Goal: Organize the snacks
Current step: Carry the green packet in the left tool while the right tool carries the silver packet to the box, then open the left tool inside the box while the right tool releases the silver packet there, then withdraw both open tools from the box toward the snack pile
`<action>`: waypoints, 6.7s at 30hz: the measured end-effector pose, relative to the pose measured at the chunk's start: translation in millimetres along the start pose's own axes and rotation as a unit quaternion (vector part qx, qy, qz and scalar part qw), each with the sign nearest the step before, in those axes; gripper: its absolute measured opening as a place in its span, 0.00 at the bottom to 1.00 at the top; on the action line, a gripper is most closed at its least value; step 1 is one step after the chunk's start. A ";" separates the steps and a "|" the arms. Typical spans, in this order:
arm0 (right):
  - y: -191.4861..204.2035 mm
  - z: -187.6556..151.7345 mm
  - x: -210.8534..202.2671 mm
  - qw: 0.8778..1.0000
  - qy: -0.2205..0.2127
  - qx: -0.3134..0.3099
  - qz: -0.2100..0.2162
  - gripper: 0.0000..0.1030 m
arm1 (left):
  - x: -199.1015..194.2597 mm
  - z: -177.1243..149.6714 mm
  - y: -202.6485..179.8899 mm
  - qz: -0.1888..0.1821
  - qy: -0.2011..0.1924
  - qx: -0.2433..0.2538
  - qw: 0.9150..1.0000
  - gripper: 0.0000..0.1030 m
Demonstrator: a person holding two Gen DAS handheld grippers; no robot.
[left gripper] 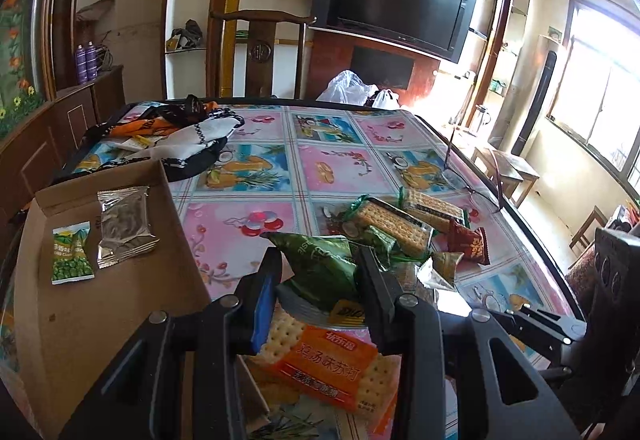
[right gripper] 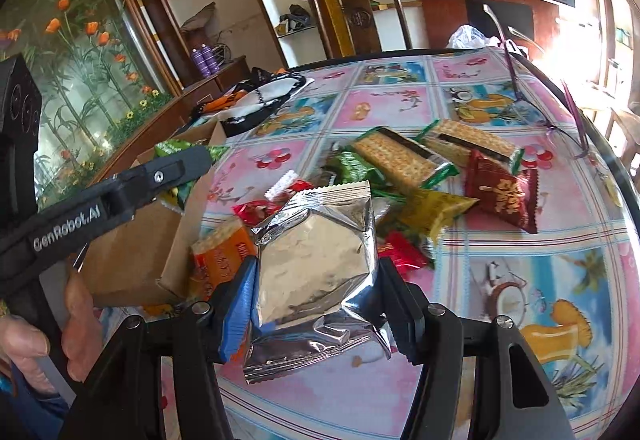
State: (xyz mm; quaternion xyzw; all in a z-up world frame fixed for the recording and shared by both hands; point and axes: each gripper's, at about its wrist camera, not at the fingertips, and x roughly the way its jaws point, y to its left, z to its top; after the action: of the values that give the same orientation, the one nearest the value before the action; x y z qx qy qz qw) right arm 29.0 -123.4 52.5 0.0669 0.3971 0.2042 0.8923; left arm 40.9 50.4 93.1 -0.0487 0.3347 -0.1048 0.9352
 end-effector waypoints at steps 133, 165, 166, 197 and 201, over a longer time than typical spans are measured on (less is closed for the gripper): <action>43.9 39.9 16.5 0.999 -0.007 -0.014 0.049 0.76 | -3.5 5.2 152.6 0.084 0.035 -0.125 0.988 0.57; 38.6 14.5 24.1 0.991 0.031 -0.126 -0.004 0.87 | -6.8 3.7 145.1 0.067 0.035 -0.121 0.990 0.57; 30.8 17.0 25.8 0.993 0.028 -0.109 -0.014 0.87 | -6.6 3.5 143.9 0.065 0.036 -0.120 0.990 0.57; 42.9 -23.9 15.0 0.994 0.097 -0.032 0.037 0.73 | -3.1 2.7 118.7 0.046 0.042 -0.085 0.994 0.57; 11.5 1.4 17.0 0.997 0.073 0.031 0.022 0.72 | -4.8 3.1 115.2 0.041 0.040 -0.081 0.995 0.57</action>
State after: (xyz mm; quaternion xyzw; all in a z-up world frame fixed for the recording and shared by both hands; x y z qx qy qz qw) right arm 36.6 -105.8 45.1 0.0885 0.4660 0.2160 0.8534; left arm 58.1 163.7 79.8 -0.1063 0.3811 -0.0409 0.9175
